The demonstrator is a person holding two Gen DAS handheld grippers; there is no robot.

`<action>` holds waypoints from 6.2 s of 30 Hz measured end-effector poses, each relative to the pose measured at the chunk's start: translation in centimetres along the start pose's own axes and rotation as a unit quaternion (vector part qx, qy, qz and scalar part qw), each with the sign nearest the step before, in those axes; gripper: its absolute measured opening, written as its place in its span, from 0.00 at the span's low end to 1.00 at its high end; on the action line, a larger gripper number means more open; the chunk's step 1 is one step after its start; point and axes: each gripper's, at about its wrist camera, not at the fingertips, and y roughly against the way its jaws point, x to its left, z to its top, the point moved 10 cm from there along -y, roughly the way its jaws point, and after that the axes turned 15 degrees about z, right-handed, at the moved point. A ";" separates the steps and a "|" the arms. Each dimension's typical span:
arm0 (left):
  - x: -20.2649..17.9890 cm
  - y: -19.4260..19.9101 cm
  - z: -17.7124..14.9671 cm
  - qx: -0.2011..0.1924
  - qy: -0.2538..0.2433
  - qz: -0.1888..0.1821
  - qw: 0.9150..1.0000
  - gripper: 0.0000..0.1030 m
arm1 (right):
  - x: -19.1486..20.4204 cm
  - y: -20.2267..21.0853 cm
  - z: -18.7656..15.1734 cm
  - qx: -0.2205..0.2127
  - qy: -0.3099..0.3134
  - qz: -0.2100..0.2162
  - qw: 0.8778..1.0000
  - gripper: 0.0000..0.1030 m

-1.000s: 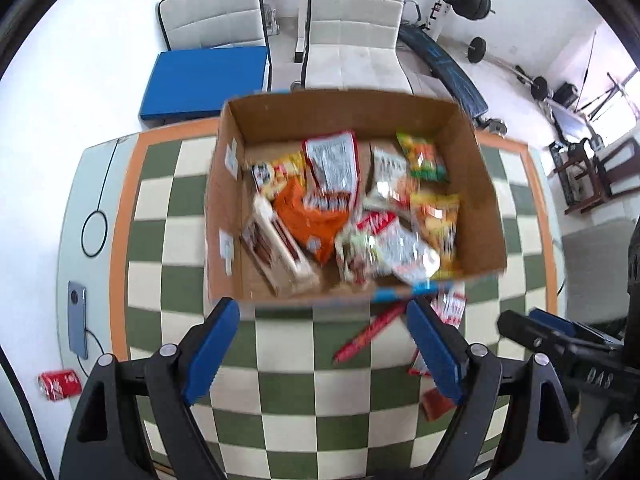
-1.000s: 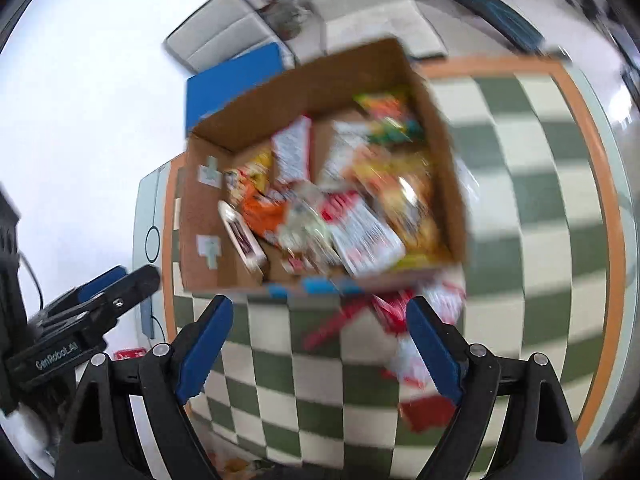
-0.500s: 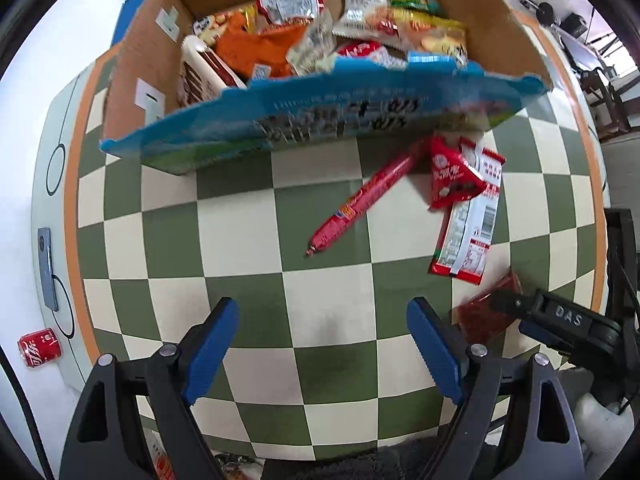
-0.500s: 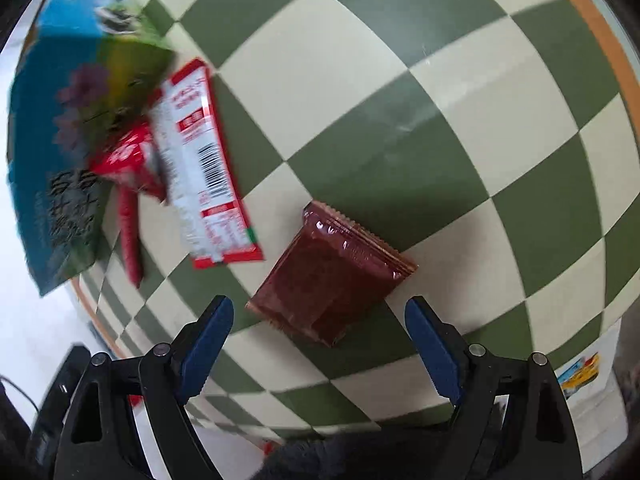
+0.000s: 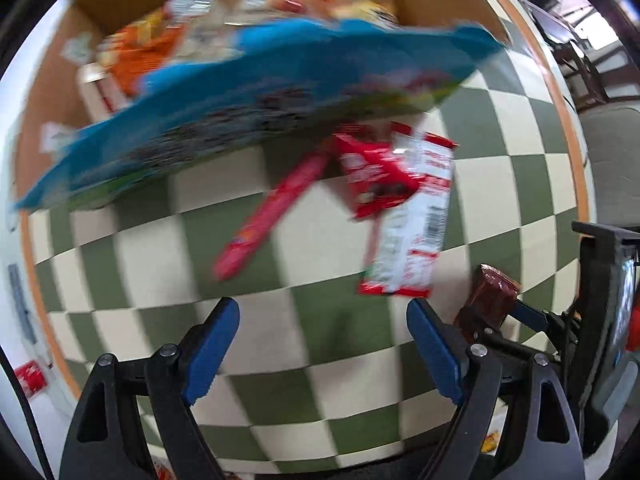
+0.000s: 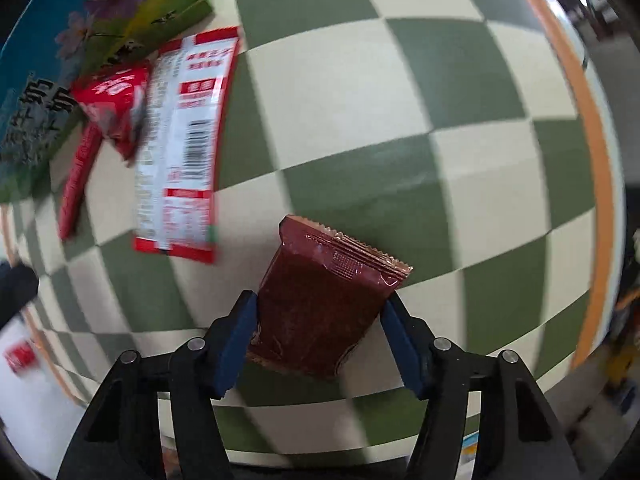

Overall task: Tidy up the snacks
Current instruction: 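Grasp the red-white spicy-strip packet with the left tool while the right tool grasps the dark red packet, then carry both packets over the box and open both tools to drop them, then reach the left tool to the red sausage while the right tool reaches the red candy bag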

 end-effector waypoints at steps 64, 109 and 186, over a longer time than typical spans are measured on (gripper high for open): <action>-5.5 -3.6 -5.2 0.083 0.009 0.001 0.996 0.44 | 0.3 1.6 -0.1 0.043 0.122 -0.003 0.992 0.60; 21.0 6.3 24.5 0.004 0.131 -0.038 0.991 0.44 | 28.3 14.3 27.4 -0.042 0.252 0.107 0.961 0.59; 7.7 -1.6 3.9 -0.091 -0.048 0.140 0.985 0.84 | 11.2 1.4 10.7 -0.060 0.096 0.146 0.983 0.40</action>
